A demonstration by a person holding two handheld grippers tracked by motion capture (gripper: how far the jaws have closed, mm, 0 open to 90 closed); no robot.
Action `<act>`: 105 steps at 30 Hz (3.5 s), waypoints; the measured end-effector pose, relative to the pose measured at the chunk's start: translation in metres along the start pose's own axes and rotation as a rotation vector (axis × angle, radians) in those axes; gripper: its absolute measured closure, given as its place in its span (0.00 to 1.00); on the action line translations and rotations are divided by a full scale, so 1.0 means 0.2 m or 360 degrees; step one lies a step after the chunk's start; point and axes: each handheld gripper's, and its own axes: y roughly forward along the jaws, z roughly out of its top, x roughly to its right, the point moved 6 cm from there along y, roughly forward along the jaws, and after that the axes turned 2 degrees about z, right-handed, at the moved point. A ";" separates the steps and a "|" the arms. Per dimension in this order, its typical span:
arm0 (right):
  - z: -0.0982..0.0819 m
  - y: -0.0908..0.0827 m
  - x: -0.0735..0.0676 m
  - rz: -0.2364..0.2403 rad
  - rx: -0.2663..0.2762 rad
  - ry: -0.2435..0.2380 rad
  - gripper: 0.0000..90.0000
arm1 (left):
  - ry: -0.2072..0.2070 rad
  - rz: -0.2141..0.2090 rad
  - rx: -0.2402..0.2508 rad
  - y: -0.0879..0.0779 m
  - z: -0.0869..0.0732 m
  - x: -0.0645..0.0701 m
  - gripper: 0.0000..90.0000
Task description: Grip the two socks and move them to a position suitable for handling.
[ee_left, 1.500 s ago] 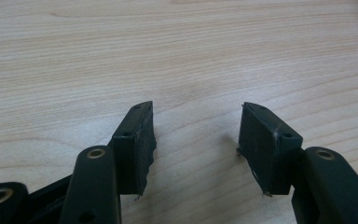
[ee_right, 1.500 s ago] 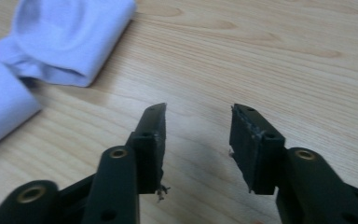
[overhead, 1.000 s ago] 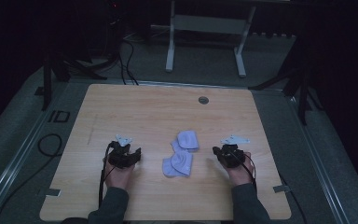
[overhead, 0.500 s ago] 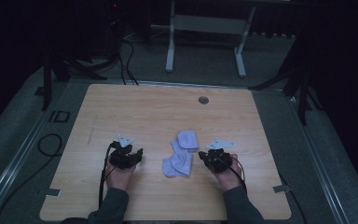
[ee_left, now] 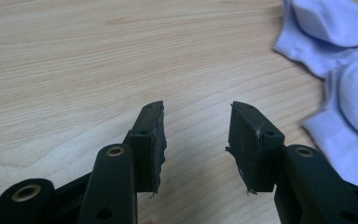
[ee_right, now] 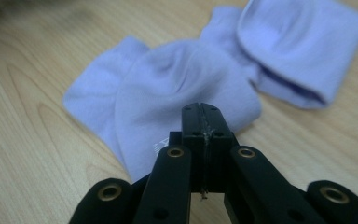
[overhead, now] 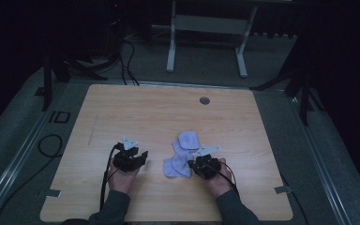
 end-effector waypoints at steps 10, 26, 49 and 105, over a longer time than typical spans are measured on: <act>0.00 0.05 -0.03 0.0025 -0.0026 -0.0020 1.00 | 0.0074 -0.0111 0.0002 -0.03 0.00 0.08 0.67; 0.01 0.07 -0.06 0.0066 -0.0018 -0.0063 1.00 | 0.0244 -0.0335 -0.0037 -0.01 -0.03 0.26 0.99; 0.10 0.02 -0.07 0.0093 0.0031 -0.0067 0.96 | 0.0322 -0.0332 -0.0132 0.05 -0.09 0.34 1.00; 0.03 -0.21 0.06 0.0145 0.0093 0.0055 0.99 | 0.0297 -0.0304 -0.0137 0.05 -0.09 0.35 1.00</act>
